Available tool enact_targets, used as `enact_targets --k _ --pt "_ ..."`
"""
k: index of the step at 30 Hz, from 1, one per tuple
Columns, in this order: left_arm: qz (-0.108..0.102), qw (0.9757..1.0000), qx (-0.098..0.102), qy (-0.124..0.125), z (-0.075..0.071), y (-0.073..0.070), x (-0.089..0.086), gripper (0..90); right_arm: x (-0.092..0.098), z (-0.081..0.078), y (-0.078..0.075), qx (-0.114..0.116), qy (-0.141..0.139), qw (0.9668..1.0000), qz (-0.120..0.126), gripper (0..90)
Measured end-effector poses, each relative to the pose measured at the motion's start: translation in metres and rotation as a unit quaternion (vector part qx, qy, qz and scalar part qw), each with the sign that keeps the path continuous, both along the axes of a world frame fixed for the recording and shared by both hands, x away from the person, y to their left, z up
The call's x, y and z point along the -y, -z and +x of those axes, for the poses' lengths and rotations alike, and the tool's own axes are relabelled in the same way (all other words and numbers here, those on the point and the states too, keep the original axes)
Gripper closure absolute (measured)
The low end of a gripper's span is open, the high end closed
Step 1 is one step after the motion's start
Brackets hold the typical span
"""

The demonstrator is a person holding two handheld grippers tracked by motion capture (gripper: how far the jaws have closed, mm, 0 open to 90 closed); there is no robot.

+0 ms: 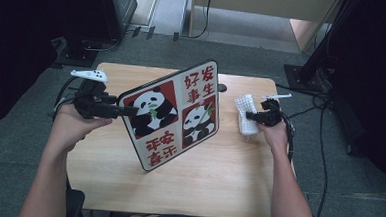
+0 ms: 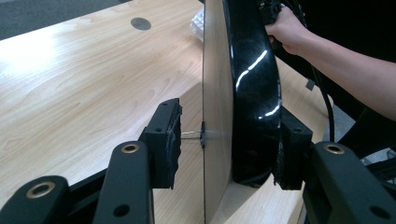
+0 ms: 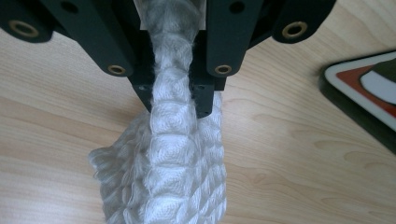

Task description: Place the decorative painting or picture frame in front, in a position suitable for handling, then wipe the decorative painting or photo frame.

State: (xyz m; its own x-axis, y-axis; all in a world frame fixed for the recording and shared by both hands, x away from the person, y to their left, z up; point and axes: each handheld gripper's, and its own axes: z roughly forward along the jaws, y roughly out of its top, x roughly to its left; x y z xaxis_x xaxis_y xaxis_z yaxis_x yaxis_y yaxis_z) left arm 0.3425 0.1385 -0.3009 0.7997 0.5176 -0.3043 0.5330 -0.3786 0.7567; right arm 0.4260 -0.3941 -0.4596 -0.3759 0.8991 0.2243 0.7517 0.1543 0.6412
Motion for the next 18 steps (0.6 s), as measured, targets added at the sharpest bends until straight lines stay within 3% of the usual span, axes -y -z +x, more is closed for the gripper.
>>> enact_targets --k 7,10,12,18 --pt "-0.009 1.0 0.001 0.0 -0.002 0.003 -0.003 59.0 -0.017 -0.008 -0.015 0.019 -0.034 0.9992 -0.004 78.9" --pt "-0.016 0.9998 0.007 0.008 -0.003 0.005 -0.003 61.1 -0.024 -0.011 -0.023 0.025 -0.047 0.9986 0.0 78.9" --pt "-0.022 0.9994 0.012 0.026 -0.003 0.007 -0.002 63.3 -0.031 -0.014 -0.03 0.026 -0.058 0.9979 -0.015 78.9" --pt "-0.022 0.9996 0.005 0.017 -0.001 0.012 0.0 66.9 -0.038 -0.021 -0.044 0.039 -0.08 0.9959 -0.015 78.6"
